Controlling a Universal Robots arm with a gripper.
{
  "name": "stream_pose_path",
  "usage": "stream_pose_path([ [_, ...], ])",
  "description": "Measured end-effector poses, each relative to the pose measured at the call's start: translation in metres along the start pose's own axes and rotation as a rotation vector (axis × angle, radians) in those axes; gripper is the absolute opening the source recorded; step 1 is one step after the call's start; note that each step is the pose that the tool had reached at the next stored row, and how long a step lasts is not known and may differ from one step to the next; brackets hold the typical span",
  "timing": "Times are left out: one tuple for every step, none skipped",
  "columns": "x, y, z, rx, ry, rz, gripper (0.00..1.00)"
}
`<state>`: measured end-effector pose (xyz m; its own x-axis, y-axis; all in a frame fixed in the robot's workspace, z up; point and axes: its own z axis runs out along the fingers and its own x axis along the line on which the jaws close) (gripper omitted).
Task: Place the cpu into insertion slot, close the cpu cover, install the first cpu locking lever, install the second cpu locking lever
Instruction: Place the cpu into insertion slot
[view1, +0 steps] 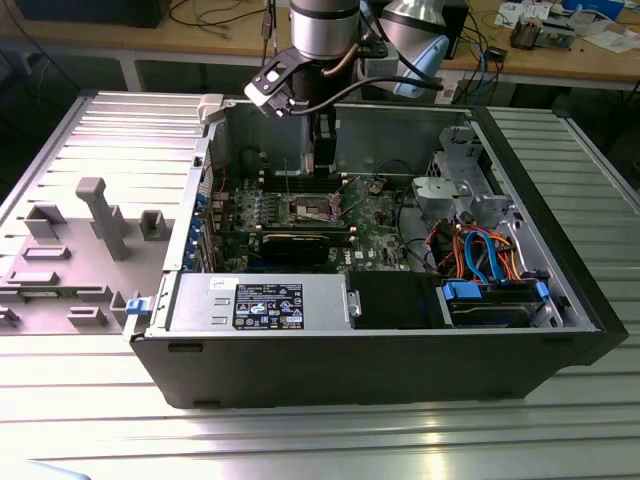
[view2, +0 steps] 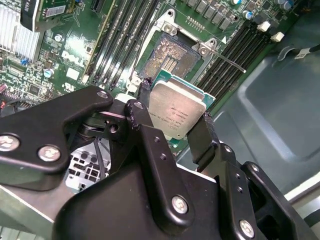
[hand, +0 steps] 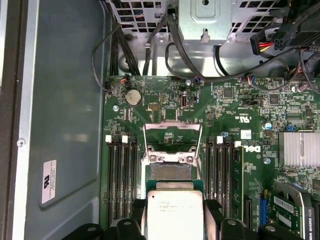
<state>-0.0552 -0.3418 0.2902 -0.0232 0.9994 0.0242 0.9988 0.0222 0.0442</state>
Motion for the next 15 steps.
stream_pose_path([
  [0.0,-0.0001,0.0013,0.0,0.0001,0.0,0.55],
  [-0.0001,-0.0002,0.0041,0.0,0.0,0.0,0.55],
  [-0.0001,-0.0003,0.0067,0.0,0.0001,0.0,0.55],
  [-0.0002,-0.0004,0.0087,0.0,0.0,0.001,0.55],
  [-0.0003,-0.0005,0.0102,-0.0001,-0.0002,0.004,0.55],
  [-0.0003,-0.0005,0.0112,-0.0002,-0.0004,0.008,0.55],
  [-0.0003,-0.0005,0.012,-0.0003,-0.0006,0.013,0.55],
  [-0.0003,-0.0006,0.0127,-0.0004,-0.0009,0.017,0.55],
  [-0.0003,-0.0006,0.0133,-0.0004,-0.0011,0.018,0.55],
  [-0.0003,-0.0006,0.0134,-0.0003,-0.0013,0.018,0.55],
  [-0.0003,-0.0006,0.0138,-0.0004,-0.0011,0.018,0.55],
  [-0.0003,-0.0006,0.014,-0.0005,-0.0011,0.018,0.55],
  [-0.0003,-0.0006,0.014,-0.0005,-0.0011,0.018,0.55],
  [-0.0003,-0.0006,0.0141,-0.0004,-0.0012,0.018,0.55],
  [-0.0002,-0.0004,0.0144,-0.0007,-0.0027,0.019,0.55],
])
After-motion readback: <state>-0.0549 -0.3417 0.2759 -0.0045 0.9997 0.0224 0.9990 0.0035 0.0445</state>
